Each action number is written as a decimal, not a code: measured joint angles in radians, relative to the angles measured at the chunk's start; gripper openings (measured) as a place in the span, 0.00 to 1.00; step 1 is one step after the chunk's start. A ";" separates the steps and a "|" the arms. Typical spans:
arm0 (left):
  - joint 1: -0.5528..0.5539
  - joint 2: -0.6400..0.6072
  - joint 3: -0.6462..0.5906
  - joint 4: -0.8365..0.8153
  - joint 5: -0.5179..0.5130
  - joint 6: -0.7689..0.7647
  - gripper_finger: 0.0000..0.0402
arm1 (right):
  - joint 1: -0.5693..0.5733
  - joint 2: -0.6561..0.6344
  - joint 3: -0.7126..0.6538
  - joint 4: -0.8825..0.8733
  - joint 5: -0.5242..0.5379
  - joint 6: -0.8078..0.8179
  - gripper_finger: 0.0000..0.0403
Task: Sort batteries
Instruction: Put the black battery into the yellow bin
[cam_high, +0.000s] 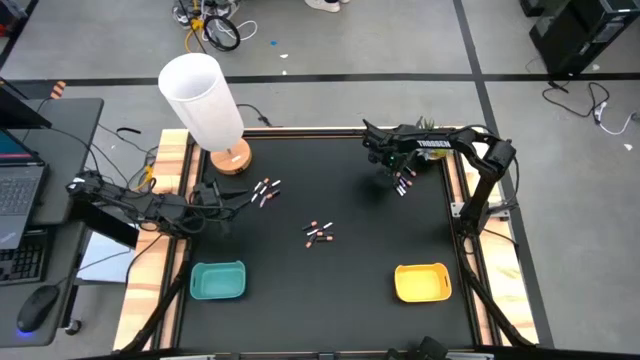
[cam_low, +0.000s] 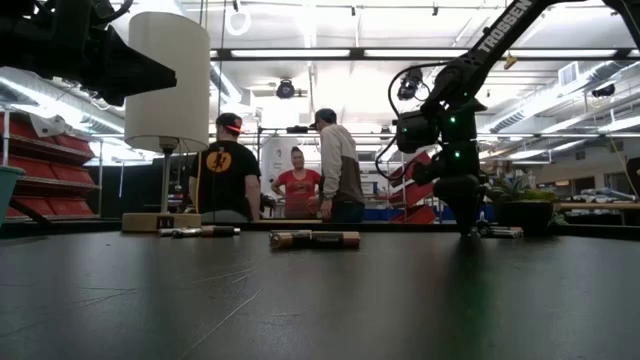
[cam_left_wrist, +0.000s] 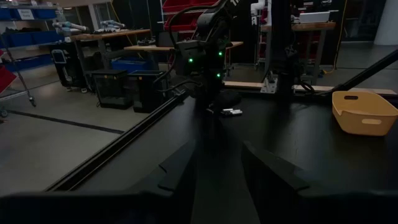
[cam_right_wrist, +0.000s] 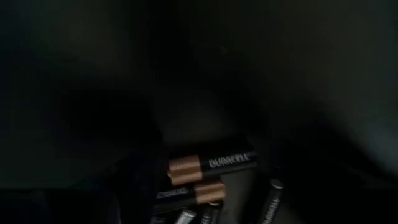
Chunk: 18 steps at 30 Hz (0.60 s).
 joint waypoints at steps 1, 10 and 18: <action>0.000 0.000 0.000 -0.001 0.000 0.000 0.36 | 0.000 0.000 0.000 0.003 -0.001 -0.001 0.77; 0.000 0.000 0.000 -0.016 0.000 -0.015 0.36 | -0.014 0.000 -0.001 0.000 -0.036 0.038 0.77; 0.000 0.000 0.000 -0.016 0.016 -0.016 0.36 | -0.021 0.000 -0.001 -0.012 -0.065 0.151 0.77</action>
